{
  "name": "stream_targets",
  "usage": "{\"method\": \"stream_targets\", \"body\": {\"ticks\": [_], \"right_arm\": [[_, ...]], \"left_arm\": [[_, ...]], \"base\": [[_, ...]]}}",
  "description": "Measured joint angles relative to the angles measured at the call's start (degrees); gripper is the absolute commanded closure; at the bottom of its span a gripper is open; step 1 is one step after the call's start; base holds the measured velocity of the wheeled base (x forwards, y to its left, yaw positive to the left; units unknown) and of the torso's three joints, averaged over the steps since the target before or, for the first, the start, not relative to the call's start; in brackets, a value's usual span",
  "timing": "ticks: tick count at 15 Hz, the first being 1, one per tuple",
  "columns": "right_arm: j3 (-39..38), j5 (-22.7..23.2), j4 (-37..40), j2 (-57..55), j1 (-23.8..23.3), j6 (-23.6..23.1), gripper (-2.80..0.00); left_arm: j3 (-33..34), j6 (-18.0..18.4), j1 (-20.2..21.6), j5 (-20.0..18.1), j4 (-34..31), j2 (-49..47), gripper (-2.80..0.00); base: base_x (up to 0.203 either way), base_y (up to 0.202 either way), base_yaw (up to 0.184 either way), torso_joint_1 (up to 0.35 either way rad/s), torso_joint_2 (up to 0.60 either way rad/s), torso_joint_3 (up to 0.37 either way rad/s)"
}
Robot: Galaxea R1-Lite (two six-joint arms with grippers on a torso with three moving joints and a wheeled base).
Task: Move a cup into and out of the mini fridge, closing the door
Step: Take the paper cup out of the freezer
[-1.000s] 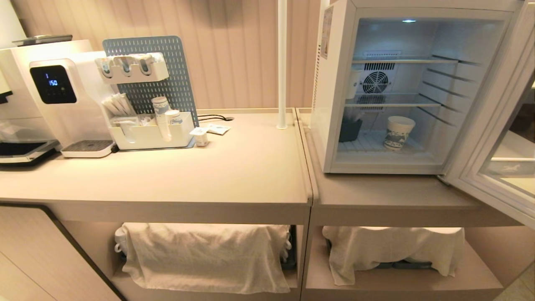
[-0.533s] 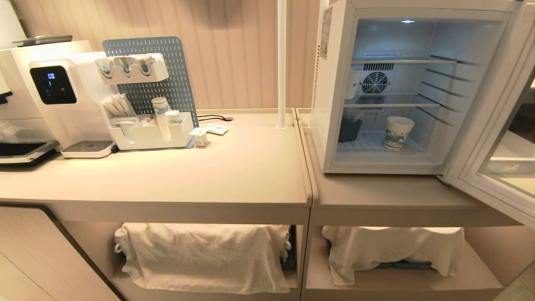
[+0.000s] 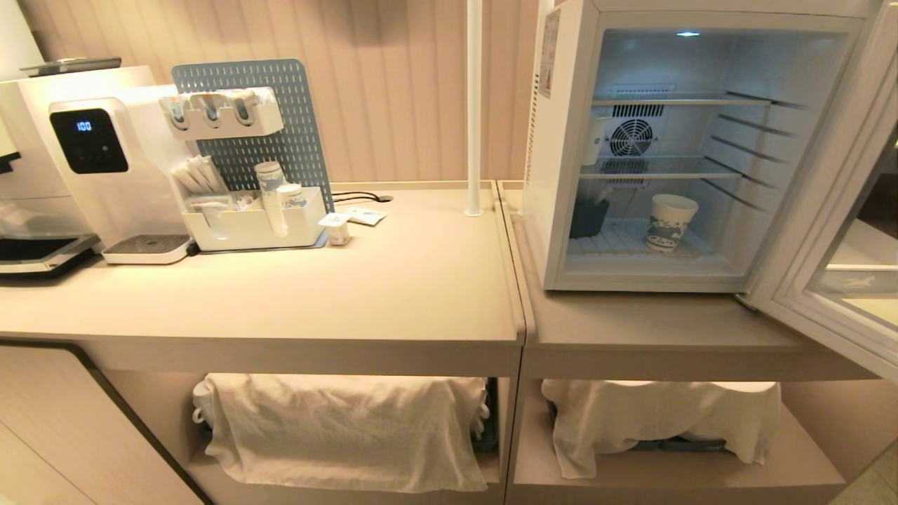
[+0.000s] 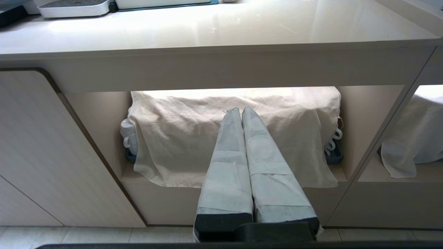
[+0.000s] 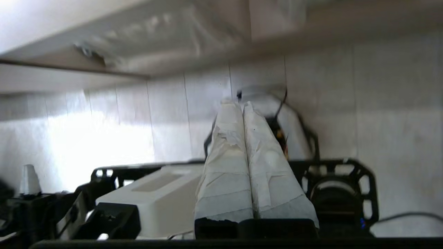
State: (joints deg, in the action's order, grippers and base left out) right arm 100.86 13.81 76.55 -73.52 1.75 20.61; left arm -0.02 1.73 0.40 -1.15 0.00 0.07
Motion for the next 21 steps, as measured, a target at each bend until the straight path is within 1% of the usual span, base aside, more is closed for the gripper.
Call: {"method": "stream_targets", "body": {"ticks": [1, 2, 4, 6, 7, 8, 9, 10, 11, 13, 15, 16, 18, 19, 21], "right_arm": [[0.56, 0.37, 0.16, -3.84, 0.17, 0.39, 0.0], [0.85, 0.43, -2.36, -7.3, 0.25, 0.58, 0.0], [0.37, -0.45, -12.4, -12.73, -0.19, 0.56, 0.0], [-2.3, -3.07, -26.53, -17.44, -0.82, 0.15, 0.0], [-4.62, -4.5, -33.78, -19.48, -1.01, -0.74, 0.0], [-7.53, -5.72, -41.17, -21.5, -1.18, -2.77, 0.0], [-10.34, -6.38, -47.59, -23.34, -1.25, -5.99, 0.0], [-12.54, -6.68, -51.94, -24.77, -1.31, -8.67, 0.0], [-14.44, -6.7, -55.32, -26.14, -1.35, -10.51, 0.0], [-16.93, -7.15, -61.46, -28.81, -1.4, -11.32, 0.0], [-18.79, -9.25, -68.46, -31.26, -1.35, -12.67, 0.0], [-19.89, -10.36, -71.09, -32.23, -1.35, -14.61, 0.0], [-21.89, -12.88, -73.17, -34.06, -1.75, -19.75, 0.0], [-22.35, -13.41, -73.78, -35.02, -2.16, -20.61, 0.0], [-22.63, -13.6, -75.97, -36.38, -2.78, -20.85, 0.0]], "left_arm": [[0.0, -0.05, 0.0, 0.02, 0.0, 0.0, 0.0], [0.0, 0.0, -0.02, 0.02, 0.0, 0.0, 0.0], [0.0, 0.02, -0.02, -0.01, 0.0, 0.0, 0.0], [0.0, 0.02, -0.02, 0.01, 0.0, 0.0, 0.0], [0.02, 0.0, -0.02, 0.02, 0.0, 0.0, 0.0], [0.0, -0.02, -0.02, 0.0, 0.0, 0.0, 0.0], [0.0, 0.0, -0.02, 0.0, 0.0, 0.0, 0.0], [0.0, 0.01, -0.02, 0.04, 0.0, 0.0, 0.0], [0.0, 0.02, -0.02, 0.0, 0.0, 0.0, 0.0], [0.0, 0.0, -0.02, 0.02, 0.0, 0.0, 0.0], [0.0, 0.02, -0.02, 0.02, 0.0, 0.0, 0.0], [0.02, 0.0, -0.02, 0.0, 0.0, 0.0, 0.0], [0.02, 0.01, -0.02, 0.01, 0.0, 0.0, 0.0], [0.02, 0.02, 0.0, 0.02, 0.0, 0.0, 0.0], [0.02, 0.01, 0.01, 0.04, 0.0, 0.0, 0.0]], "base": [[0.0, 0.0, 0.0, 0.0, 0.0, 0.0], [0.0, 0.0, 0.0, 0.0, 0.0, 0.0], [0.0, 0.0, 0.0, 0.0, 0.0, 0.0], [0.0, 0.0, 0.0, 0.0, 0.0, 0.0], [0.0, 0.0, 0.0, 0.0, 0.0, 0.0], [0.0, 0.0, 0.0, 0.0, 0.0, 0.0], [0.0, 0.0, 0.0, 0.0, 0.0, 0.0], [0.0, 0.0, 0.0, 0.0, 0.0, 0.0], [0.0, 0.0, 0.0, 0.0, 0.0, 0.0], [0.0, 0.0, 0.0, 0.0, 0.0, 0.0], [0.0, 0.0, 0.0, 0.0, 0.0, 0.0], [0.0, 0.0, 0.0, 0.0, 0.0, 0.0], [0.0, 0.0, 0.0, 0.0, 0.0, 0.0], [0.0, 0.0, 0.0, 0.0, 0.0, 0.0], [0.0, 0.0, 0.0, 0.0, 0.0, 0.0]]}}
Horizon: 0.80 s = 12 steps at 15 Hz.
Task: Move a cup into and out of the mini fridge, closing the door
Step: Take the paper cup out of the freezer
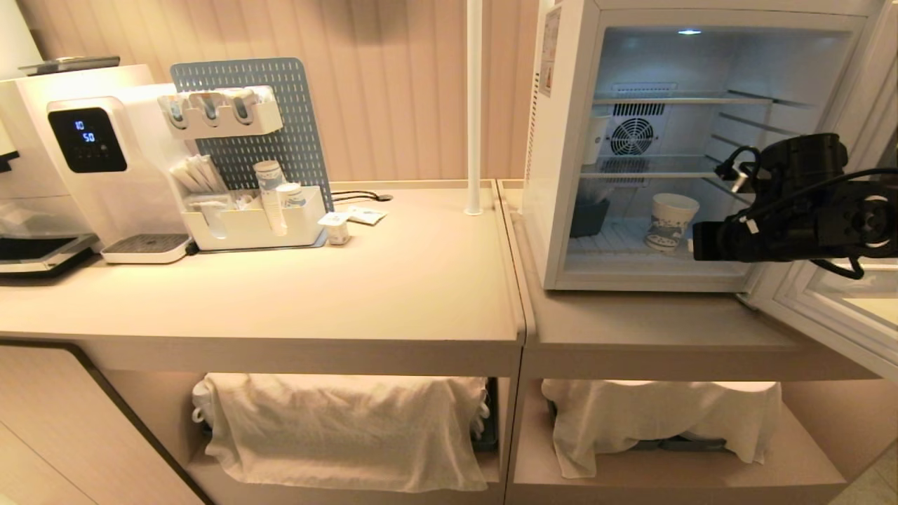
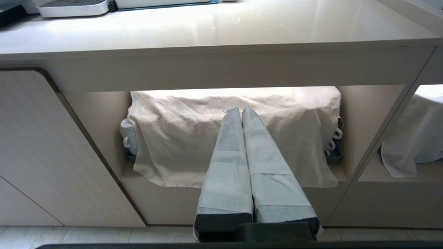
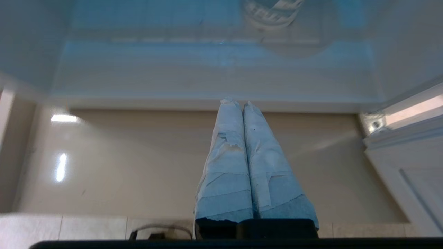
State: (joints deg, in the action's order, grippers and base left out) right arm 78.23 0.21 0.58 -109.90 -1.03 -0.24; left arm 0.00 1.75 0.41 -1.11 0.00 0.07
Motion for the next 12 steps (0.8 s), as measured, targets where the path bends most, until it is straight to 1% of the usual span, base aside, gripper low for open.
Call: {"method": "stream_targets", "body": {"ticks": [3, 6, 9, 12], "right_arm": [[-0.83, 0.3, -2.14, -0.58, -0.28, 0.46, 0.0], [-1.91, 0.32, -1.59, -0.42, -0.33, 0.59, 0.0], [-3.51, 0.83, -1.07, 0.97, 0.81, 0.71, 0.0], [-4.13, 0.78, -1.5, 1.7, 1.01, 0.62, 0.0]], "left_arm": [[0.0, 0.01, -0.04, -0.01, 0.0, 0.0, 0.0], [0.0, -0.03, -0.04, -0.04, 0.0, 0.0, 0.0], [0.0, -0.05, -0.01, -0.01, 0.0, 0.0, 0.0], [0.0, -0.06, 0.02, -0.04, 0.0, 0.0, 0.0]], "base": [[0.0, 0.0, 0.0, 0.0, 0.0, 0.0], [0.0, 0.0, 0.0, 0.0, 0.0, 0.0], [0.0, 0.0, 0.0, 0.0, 0.0, 0.0], [0.0, 0.0, 0.0, 0.0, 0.0, 0.0]]}}
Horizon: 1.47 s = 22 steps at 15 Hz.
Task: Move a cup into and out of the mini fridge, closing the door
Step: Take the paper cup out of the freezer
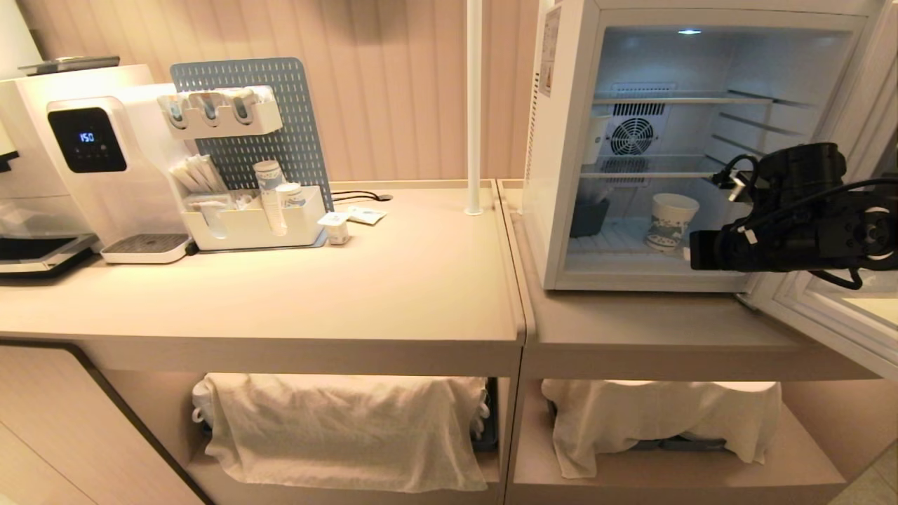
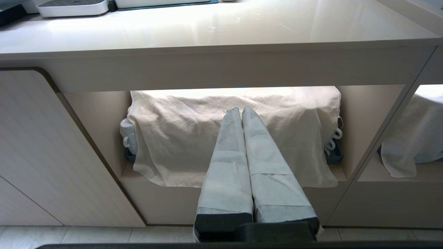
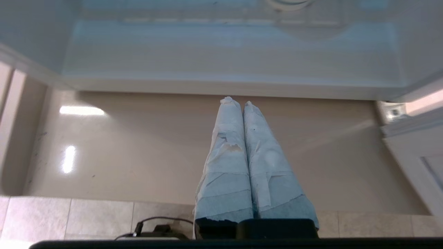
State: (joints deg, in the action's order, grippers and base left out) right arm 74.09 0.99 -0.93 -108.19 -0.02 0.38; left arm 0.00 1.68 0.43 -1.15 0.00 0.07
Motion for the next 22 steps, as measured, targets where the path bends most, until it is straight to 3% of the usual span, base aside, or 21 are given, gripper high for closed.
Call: {"method": "stream_targets", "body": {"ticks": [11, 12, 17, 22], "right_arm": [[-0.98, -0.61, -1.39, -0.32, 0.02, -0.35, 0.0], [-1.13, -0.68, -2.23, -0.71, 0.0, -0.35, -2.8], [-1.0, -0.8, -10.02, -3.99, -0.47, -0.24, -2.8], [1.18, -0.77, -11.45, -7.56, -1.35, -0.51, -2.8]], "left_arm": [[-0.02, 0.07, -0.05, 0.02, 0.0, 0.0, 0.0], [-0.02, 0.02, -0.04, 0.0, 0.0, 0.0, 0.0], [-0.02, 0.04, -0.02, 0.01, 0.0, 0.0, 0.0], [0.0, 0.07, 0.01, 0.0, 0.0, 0.0, 0.0]], "base": [[0.0, 0.0, 0.0, 0.0, 0.0, 0.0], [0.0, 0.0, 0.0, 0.0, 0.0, 0.0], [0.0, 0.0, 0.0, 0.0, 0.0, 0.0], [0.0, 0.0, 0.0, 0.0, 0.0, 0.0]]}}
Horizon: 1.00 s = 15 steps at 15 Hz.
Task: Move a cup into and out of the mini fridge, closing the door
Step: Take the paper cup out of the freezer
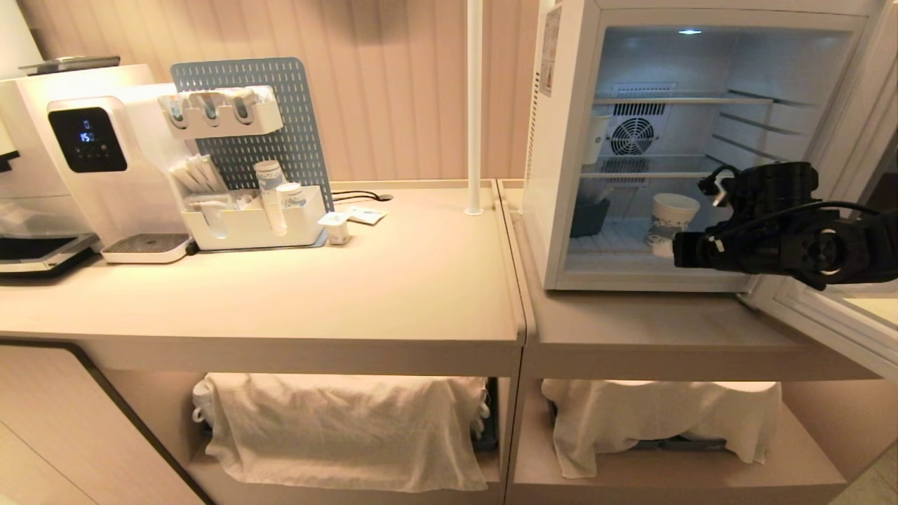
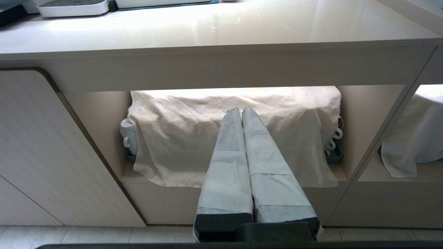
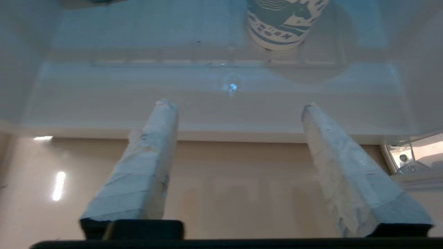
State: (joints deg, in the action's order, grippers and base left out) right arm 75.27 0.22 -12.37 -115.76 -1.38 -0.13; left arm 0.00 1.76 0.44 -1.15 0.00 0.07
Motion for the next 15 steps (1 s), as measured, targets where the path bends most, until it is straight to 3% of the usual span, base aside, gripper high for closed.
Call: {"method": "stream_targets", "body": {"ticks": [4, 15], "right_arm": [[3.29, -2.94, -5.14, -3.42, -0.38, -0.62, -2.8], [11.97, -6.27, -5.99, -12.12, -2.23, -1.07, -2.8]], "left_arm": [[0.0, 0.0, -0.04, 0.02, 0.0, 0.0, 0.0], [0.0, -0.02, -0.02, 0.02, 0.0, 0.0, 0.0]], "base": [[0.0, 0.0, 0.0, 0.0, 0.0, 0.0], [0.0, 0.0, 0.0, 0.0, 0.0, 0.0]]}}
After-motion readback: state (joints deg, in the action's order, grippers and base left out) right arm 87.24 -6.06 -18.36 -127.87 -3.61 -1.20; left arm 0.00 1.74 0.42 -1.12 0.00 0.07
